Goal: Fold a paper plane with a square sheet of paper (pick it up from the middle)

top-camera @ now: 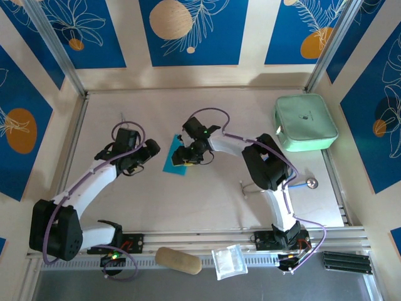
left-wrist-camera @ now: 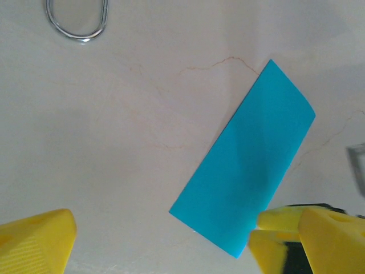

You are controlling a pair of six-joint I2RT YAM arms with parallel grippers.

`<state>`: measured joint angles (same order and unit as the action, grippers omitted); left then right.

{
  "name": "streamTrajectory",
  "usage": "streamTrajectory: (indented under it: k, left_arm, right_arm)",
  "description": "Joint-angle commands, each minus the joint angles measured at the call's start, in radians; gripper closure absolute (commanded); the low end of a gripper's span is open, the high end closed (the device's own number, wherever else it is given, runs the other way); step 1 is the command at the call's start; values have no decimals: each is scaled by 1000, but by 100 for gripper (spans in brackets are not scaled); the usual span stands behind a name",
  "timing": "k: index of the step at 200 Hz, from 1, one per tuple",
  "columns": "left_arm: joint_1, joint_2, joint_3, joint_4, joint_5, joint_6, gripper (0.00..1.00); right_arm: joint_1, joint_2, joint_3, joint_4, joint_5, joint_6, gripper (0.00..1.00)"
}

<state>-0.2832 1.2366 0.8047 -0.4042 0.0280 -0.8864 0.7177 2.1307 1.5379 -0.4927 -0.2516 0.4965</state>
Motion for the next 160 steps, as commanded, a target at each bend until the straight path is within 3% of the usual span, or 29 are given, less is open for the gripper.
streamTrajectory:
  k: [1,58,103,119,160]
  left_arm:
    - [11,-11,-13,19,31,-5,1]
    - [12,29,-9,57,110,38,1]
    - [11,89,6,104,198,59,1]
    - [8,110,8,127,237,52,1]
    - [-38,158,-13,194,300,-6,0]
  right_arm:
    - [0,44,53,-104,3,-59,47]
    - [-43,-22,-76,-215,138,-311,48]
    - [-63,-140,-132,-232,123,-482,51]
    - [-67,-187,-132,-182,113,-410,50]
    - [-115,-235,-172,-32,178,41,49]
